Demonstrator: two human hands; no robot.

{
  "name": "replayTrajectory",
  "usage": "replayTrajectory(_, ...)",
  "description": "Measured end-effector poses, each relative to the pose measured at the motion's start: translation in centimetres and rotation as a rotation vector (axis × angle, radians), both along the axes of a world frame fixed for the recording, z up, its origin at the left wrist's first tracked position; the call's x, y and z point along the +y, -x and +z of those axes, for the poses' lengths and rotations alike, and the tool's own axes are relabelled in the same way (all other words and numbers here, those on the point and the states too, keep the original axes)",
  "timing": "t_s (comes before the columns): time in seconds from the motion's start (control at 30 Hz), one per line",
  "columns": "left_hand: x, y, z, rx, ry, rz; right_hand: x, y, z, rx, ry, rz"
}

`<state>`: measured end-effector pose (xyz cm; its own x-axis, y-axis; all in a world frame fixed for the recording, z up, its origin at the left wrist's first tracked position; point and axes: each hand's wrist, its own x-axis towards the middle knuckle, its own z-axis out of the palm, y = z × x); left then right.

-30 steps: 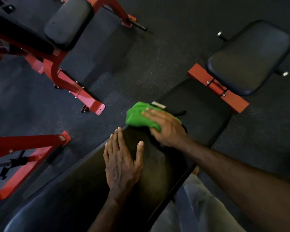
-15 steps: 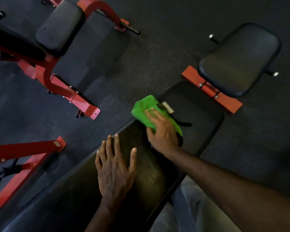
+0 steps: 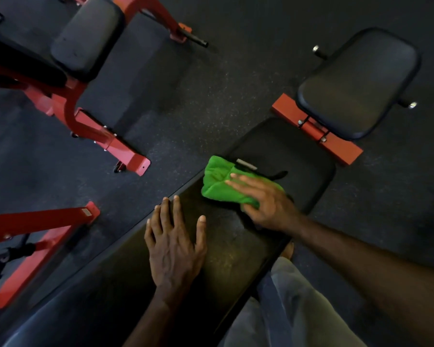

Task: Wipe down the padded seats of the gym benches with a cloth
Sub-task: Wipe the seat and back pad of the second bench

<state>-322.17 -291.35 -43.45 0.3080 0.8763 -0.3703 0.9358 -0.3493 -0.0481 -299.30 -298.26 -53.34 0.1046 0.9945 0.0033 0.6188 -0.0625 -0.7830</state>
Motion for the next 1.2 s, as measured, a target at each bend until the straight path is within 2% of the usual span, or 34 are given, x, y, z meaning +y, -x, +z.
replayTrajectory(0.03, 0.0, 0.1, 0.1, -0.005, -0.006, -0.003, 0.2, -1.1, -0.6, -0.006, 0.012, -0.064)
replayTrajectory(0.1, 0.0, 0.0, 0.2, -0.01, -0.013, -0.013, 0.8, -1.7, -1.4, 0.048, 0.092, -0.368)
replayTrajectory(0.17, -0.1, 0.0, 0.0, -0.013, -0.022, -0.011, 1.4, 1.1, -0.9, 0.051, 0.169, -0.581)
replayTrajectory(0.2, -0.1, 0.1, -0.1, -0.013, -0.03, -0.009, 1.2, 3.0, -0.1, 0.049, 0.144, -0.584)
replayTrajectory(0.27, -0.3, 0.1, -0.2, -0.018, -0.045, -0.003, -1.0, 5.8, 1.1, 0.052, 0.001, -0.337)
replayTrajectory(0.33, -0.2, 0.2, -0.3, -0.023, -0.045, -0.006, -3.0, 4.4, 1.4, 0.012, -0.029, -0.05)
replayTrajectory(0.37, -0.2, 0.3, -0.3, -0.029, -0.041, -0.012, -3.5, 2.9, 1.0, -0.024, -0.015, -0.023)
replayTrajectory(0.4, -0.2, 0.2, -0.2, -0.034, -0.039, -0.014, -3.7, 1.6, 0.4, -0.033, 0.023, -0.104)
replayTrajectory(0.47, -0.2, 0.2, 0.1, -0.048, -0.029, -0.02, -3.9, 0.3, -0.2, 0.057, 0.117, -0.457)
replayTrajectory(0.53, -0.2, 0.2, 0.2, -0.057, -0.028, -0.025, -3.8, 2.9, 0.3, 0.032, 0.15, -0.676)
replayTrajectory(0.57, 0.0, 0.2, 0.2, -0.064, -0.033, -0.029, -4.2, 5.0, 1.1, 0.016, 0.112, -0.678)
replayTrajectory(0.63, 0.1, 0.4, 0.1, -0.083, -0.027, -0.037, -6.3, 8.2, 2.6, 0.024, -0.027, -0.44)
replayTrajectory(0.7, 0.0, 0.6, 0.0, -0.121, -0.013, -0.058, -8.3, 7.8, 2.7, 0.011, -0.072, -0.207)
replayTrajectory(0.73, 0.0, 0.5, 0.0, -0.142, 0.001, -0.077, -8.6, 6.8, 2.4, -0.008, -0.075, -0.203)
replayTrajectory(0.77, -0.1, 0.5, 0.1, -0.163, 0.017, -0.097, -8.7, 6.1, 1.6, 0.011, -0.059, -0.291)
replayTrajectory(0.83, -0.2, 0.5, 0.3, -0.197, 0.034, -0.137, -8.1, 6.4, 1.4, 0.094, -0.02, -0.638)
replayTrajectory(0.9, -0.1, 0.6, 0.2, -0.215, 0.052, -0.157, -7.3, 10.0, 2.5, 0.056, 0.0, -0.844)
replayTrajectory(0.93, -0.1, 0.8, 0.1, -0.225, 0.057, -0.156, -7.6, 12.3, 3.5, 0.031, -0.047, -0.827)
replayTrajectory(1.0, 0.0, 1.0, 0.0, -0.27, 0.063, -0.133, -9.6, 15.5, 4.5, 0.039, -0.184, -0.625)
replayTrajectory(1.07, 0.0, 0.9, 0.0, -0.343, 0.07, -0.107, -11.6, 14.9, 4.4, 0.015, -0.195, -0.481)
replayTrajectory(1.13, 0.1, 0.8, 0.1, -0.387, 0.077, -0.075, -11.9, 13.3, 3.8, 0.05, -0.138, -0.542)
replayTrajectory(1.2, 0.2, 1.0, 0.2, -0.419, 0.082, -0.062, -10.8, 14.2, 4.0, 0.075, -0.113, -0.768)
